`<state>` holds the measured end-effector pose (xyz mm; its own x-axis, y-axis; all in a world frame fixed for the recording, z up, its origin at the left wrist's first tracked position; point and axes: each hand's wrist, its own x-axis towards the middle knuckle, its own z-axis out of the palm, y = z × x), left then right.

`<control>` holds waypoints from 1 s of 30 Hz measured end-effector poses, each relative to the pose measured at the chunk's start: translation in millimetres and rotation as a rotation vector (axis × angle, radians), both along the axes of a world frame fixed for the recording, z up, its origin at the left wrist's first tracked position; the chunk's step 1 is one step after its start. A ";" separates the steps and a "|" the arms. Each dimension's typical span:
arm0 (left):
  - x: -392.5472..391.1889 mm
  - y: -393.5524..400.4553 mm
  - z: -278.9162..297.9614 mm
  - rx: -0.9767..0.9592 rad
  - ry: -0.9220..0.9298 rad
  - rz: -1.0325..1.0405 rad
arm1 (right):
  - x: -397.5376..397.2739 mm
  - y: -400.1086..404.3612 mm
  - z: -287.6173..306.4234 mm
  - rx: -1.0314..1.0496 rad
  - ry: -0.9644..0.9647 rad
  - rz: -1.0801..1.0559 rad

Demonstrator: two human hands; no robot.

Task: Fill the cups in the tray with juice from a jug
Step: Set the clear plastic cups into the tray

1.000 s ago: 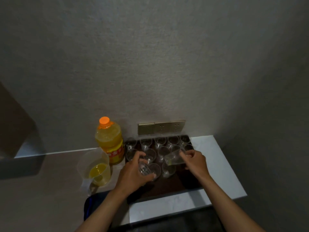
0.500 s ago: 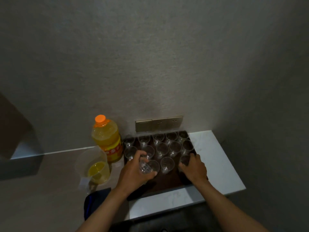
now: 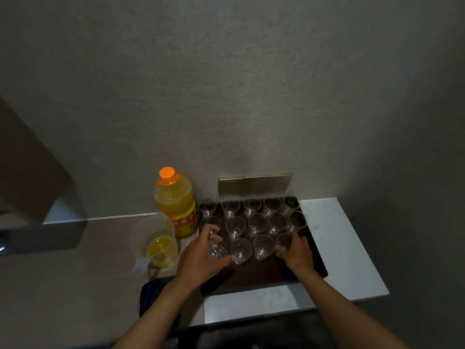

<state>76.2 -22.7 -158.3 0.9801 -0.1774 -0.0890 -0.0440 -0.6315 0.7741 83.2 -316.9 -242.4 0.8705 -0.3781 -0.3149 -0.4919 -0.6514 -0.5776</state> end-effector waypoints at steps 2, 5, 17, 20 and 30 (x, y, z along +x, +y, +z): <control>0.3 0.4 -1.6 0.004 0.000 0.005 | 0.8 -1.0 0.2 -0.002 0.008 -0.003; 2.0 0.0 -2.5 0.004 0.001 0.007 | 1.6 -3.4 0.4 0.010 0.030 -0.008; 3.9 -18.1 3.1 -0.096 0.021 -0.017 | 0.8 5.1 26.9 -0.232 -0.100 0.017; 6.6 -20.2 7.3 -0.103 0.017 -0.021 | 8.9 17.8 47.8 -0.136 -0.186 0.087; 13.1 -27.1 14.5 -0.025 -0.047 -0.153 | 0.9 94.8 113.5 0.651 0.191 0.428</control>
<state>89.3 -49.8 -143.9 0.9444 -0.3267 -0.0374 -0.1748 -0.5952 0.7843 84.2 -222.1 -128.8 0.8072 0.2876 -0.5155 -0.4044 -0.3668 -0.8378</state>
